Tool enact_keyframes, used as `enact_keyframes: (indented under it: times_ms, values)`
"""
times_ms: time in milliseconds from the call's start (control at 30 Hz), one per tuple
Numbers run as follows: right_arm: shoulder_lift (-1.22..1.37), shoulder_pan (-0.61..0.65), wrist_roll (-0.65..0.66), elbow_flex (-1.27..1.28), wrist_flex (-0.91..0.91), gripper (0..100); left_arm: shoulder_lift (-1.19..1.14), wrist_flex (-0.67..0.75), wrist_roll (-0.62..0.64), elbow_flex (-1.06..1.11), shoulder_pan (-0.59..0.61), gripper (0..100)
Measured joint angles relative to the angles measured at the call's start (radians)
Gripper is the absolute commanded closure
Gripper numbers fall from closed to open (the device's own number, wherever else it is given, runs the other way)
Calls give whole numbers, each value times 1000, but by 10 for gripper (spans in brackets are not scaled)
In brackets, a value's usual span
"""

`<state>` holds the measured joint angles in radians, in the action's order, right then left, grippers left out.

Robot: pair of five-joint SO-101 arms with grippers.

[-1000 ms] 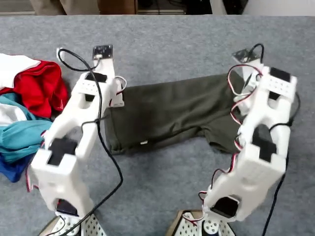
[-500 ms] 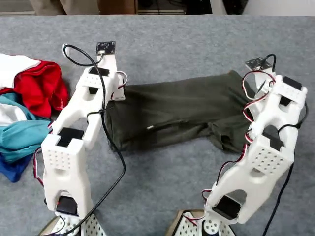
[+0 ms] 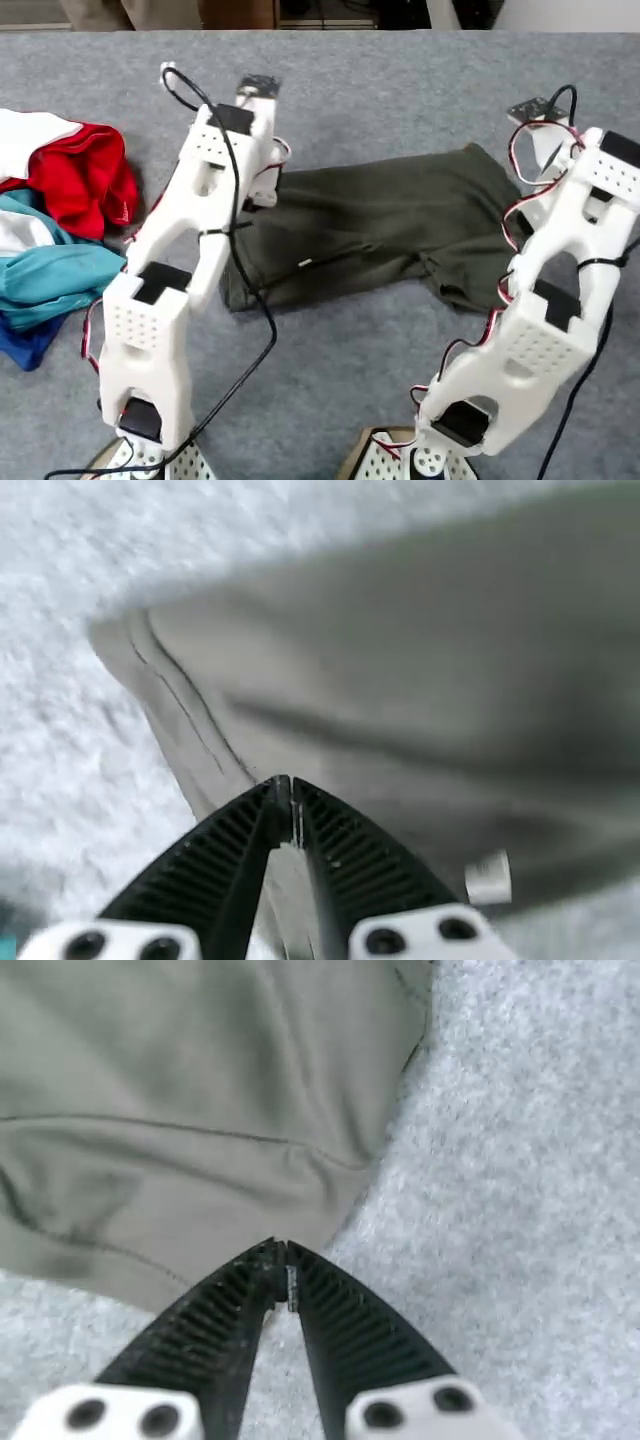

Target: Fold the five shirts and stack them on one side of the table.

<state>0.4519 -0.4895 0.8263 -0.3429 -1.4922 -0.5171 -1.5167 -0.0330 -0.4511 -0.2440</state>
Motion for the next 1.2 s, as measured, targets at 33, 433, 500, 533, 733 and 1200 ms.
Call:
enact_keyframes:
  times_ms: [33, 433, 500, 533, 733, 1200]
  values:
    - [-11, 9, 0, 0, -8, 994, 11, -14, -8, 3, -12, 981]
    - [-282, 394, 0, 333, 44, 950, 468, 66, -137, 532, 61, 979]
    - [-319, 474, 0, 405, 92, 885, 603, 127, -138, 681, 81, 979]
    - [-325, 509, 0, 431, 114, 857, 672, 155, -140, 755, 101, 978]
    - [-328, 638, 0, 494, 178, 832, 1046, 249, -140, 1094, 284, 897]
    - [-388, 420, -117, 482, 292, 832, 1201, 399, -26, 1261, 130, 836]
